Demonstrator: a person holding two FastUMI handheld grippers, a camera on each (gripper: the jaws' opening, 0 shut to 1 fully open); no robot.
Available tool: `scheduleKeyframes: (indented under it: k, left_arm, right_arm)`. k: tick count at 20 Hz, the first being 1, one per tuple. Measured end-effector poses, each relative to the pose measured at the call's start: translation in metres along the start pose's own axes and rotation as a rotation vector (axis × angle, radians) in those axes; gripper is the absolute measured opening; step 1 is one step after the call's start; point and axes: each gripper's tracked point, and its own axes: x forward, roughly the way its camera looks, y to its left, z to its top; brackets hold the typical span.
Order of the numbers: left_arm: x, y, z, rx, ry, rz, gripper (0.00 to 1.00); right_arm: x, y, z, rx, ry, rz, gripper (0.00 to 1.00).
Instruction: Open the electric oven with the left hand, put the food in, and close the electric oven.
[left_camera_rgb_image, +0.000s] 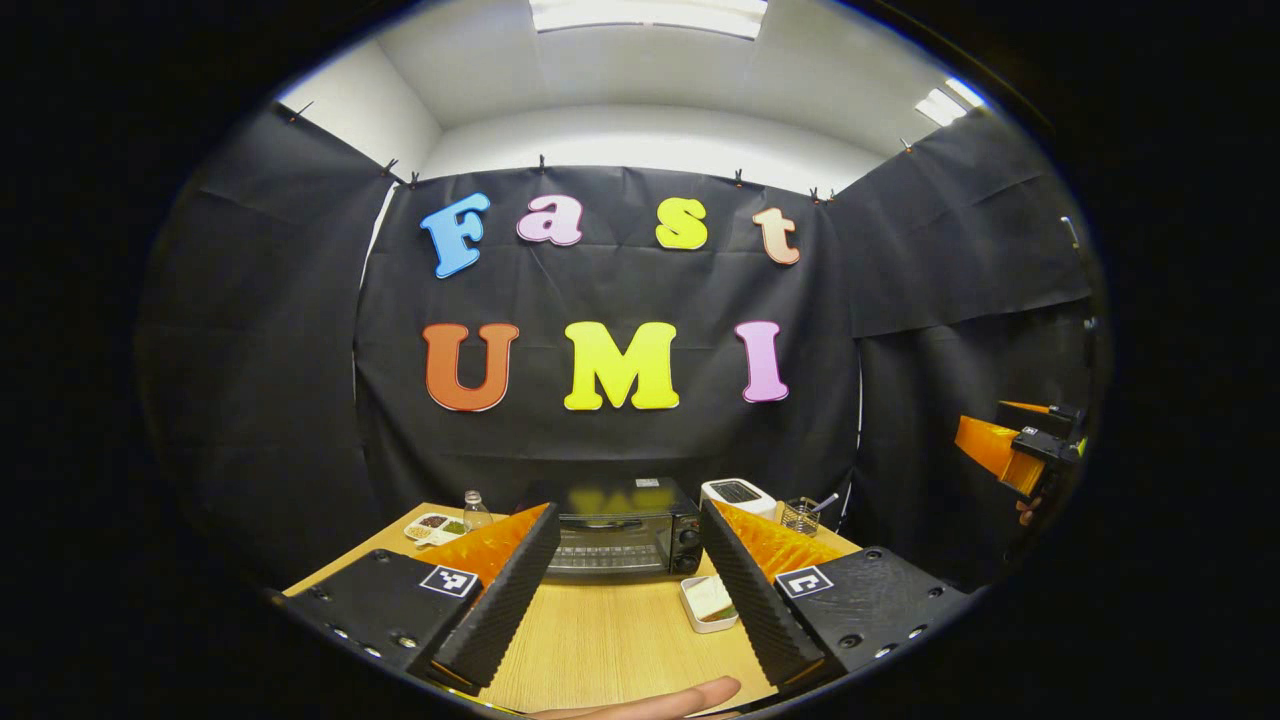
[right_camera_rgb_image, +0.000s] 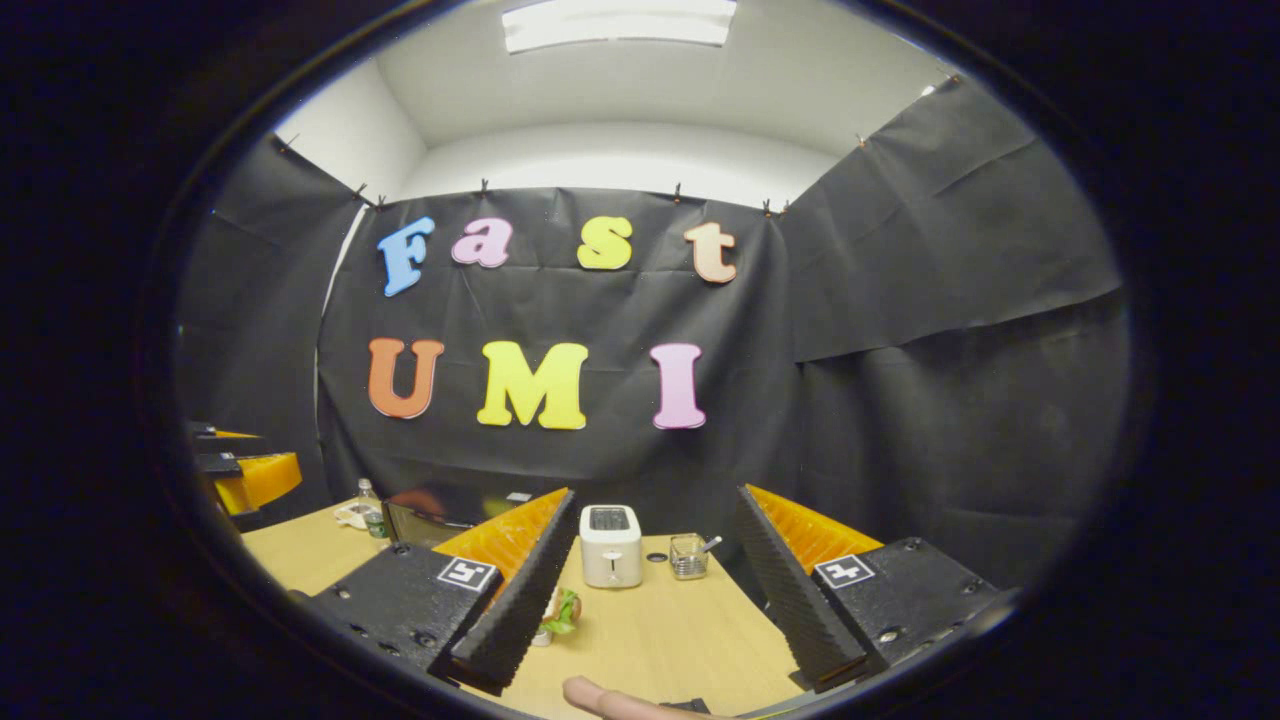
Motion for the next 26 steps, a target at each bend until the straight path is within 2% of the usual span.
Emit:
scheduleKeyframes:
  k: [5,9,10,11,12,13,14,15,16,22,26]
  left_arm:
    - [0.017,-0.004,-0.004,-0.011,0.0,-0.014,0.92]
    - [0.054,-0.008,-0.006,-0.052,0.011,-0.034,0.92]
    - [0.067,-0.006,-0.007,-0.059,0.015,-0.033,0.92]
    - [0.081,-0.003,-0.009,-0.066,0.025,-0.03,0.92]
    - [0.094,-0.003,-0.01,-0.072,0.033,-0.032,0.92]
    - [0.108,-0.002,-0.012,-0.078,0.044,-0.037,0.92]
    - [0.123,-0.002,-0.015,-0.081,0.054,-0.042,0.92]
    - [0.136,0.0,-0.018,-0.085,0.065,-0.047,0.92]
    - [0.151,0.004,-0.021,-0.089,0.074,-0.043,0.92]
    - [0.237,0.028,-0.084,-0.077,0.242,0.018,0.92]
    - [0.277,0.035,-0.131,-0.084,0.354,0.031,0.93]
  right_arm:
    - [0.01,0.0,-0.008,0.008,0.015,0.011,1.0]
    - [0.026,-0.007,-0.015,0.017,0.025,0.016,1.0]
    - [0.03,-0.01,-0.018,0.015,0.029,0.017,0.9]
    - [0.036,-0.013,-0.021,0.012,0.034,0.013,1.0]
    - [0.042,-0.017,-0.024,0.005,0.042,0.006,1.0]
    - [0.046,-0.022,-0.027,-0.002,0.05,0.001,0.89]
    - [0.05,-0.026,-0.029,-0.005,0.055,-0.002,0.9]
    - [0.055,-0.028,-0.031,-0.002,0.061,-0.002,1.0]
    - [0.059,-0.027,-0.034,0.006,0.072,0.006,1.0]
    - [0.081,-0.034,-0.047,0.017,0.089,0.031,1.0]
    - [0.087,-0.034,-0.047,-0.003,0.065,0.053,1.0]
